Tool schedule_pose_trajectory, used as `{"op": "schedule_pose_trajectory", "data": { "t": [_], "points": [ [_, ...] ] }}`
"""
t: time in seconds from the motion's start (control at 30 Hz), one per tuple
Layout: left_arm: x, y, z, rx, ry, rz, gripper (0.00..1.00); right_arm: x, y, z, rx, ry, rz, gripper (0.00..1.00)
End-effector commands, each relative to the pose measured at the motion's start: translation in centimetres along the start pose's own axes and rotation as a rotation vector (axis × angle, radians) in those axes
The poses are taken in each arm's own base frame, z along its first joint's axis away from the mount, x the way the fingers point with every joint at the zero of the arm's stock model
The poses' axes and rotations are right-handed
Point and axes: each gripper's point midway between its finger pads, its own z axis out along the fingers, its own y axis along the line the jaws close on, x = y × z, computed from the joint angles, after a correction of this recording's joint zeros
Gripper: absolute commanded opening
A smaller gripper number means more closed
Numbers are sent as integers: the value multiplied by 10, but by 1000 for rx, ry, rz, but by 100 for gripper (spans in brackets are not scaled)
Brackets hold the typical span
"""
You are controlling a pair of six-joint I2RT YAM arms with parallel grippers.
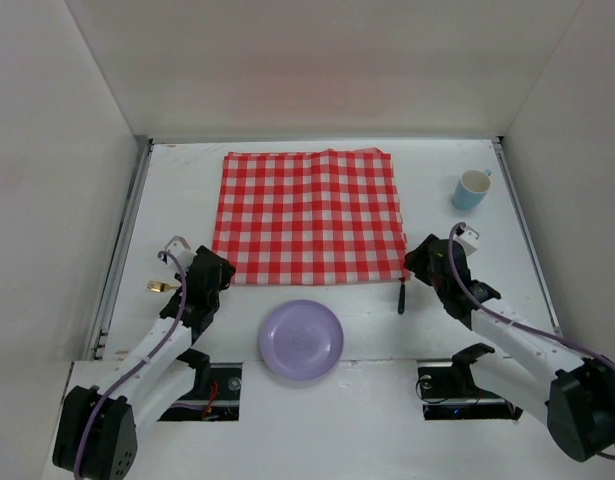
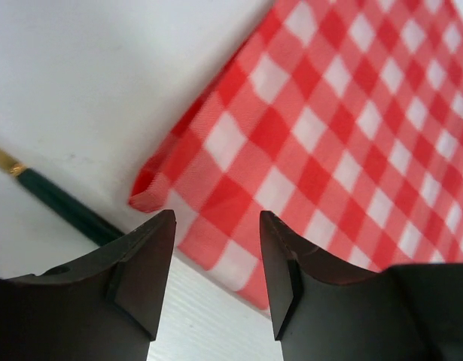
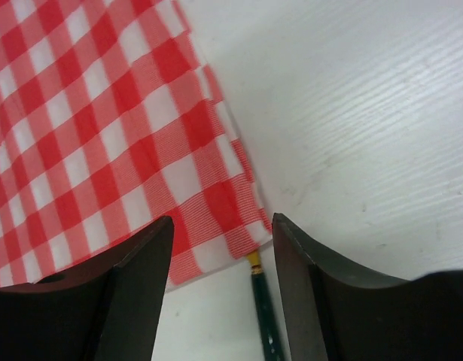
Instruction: Set the dinner table for one person
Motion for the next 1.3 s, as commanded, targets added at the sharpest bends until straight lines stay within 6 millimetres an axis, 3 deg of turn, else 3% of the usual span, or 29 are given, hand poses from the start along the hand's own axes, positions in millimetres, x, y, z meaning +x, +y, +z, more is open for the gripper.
{"op": "schedule_pose_trajectory", "data": {
  "t": [0.0, 0.13, 0.23, 0.33, 0.4, 0.47, 0.6, 0.73, 0.97, 1.1, 1.17, 1.23, 1.27],
  "points": [
    [-25, -33, -7, 70, -95, 26, 46, -5, 30, -17, -71, -14, -150, 56],
    [-22, -73, -9, 172, -104, 78, 32, 50, 69, -42, -237, 130, -364, 29],
    [-13, -99, -9, 235, -91, 118, 19, 102, 99, -70, -384, 280, -502, 22],
    [-7, -116, -6, 268, -74, 137, 15, 144, 111, -92, -483, 404, -606, 34],
    [-3, -122, -3, 282, -58, 140, 15, 161, 113, -98, -511, 455, -625, 52],
    [1, -128, -1, 304, -49, 136, 16, 172, 117, -99, -539, 485, -632, 57],
    [7, -132, 4, 308, -34, 135, 20, 189, 124, -103, -588, 549, -626, 58],
    [9, -130, 6, 302, -31, 136, 23, 207, 127, -104, -622, 611, -617, 51],
    [-5, -124, 9, 285, -64, 117, 25, 224, 132, -109, -661, 697, -600, 12],
    [-32, -107, 15, 231, -112, 58, 27, 215, 139, -143, -755, 722, -623, 9],
    [-45, -94, 18, 194, -136, 19, 28, 201, 150, -159, -823, 696, -611, 10],
    [-51, -85, 21, 173, -149, -27, 29, 182, 168, -164, -862, 635, -581, 11],
    [-52, -83, 22, 167, -149, -51, 29, 166, 180, -157, -860, 586, -549, 12]
  ]
}}
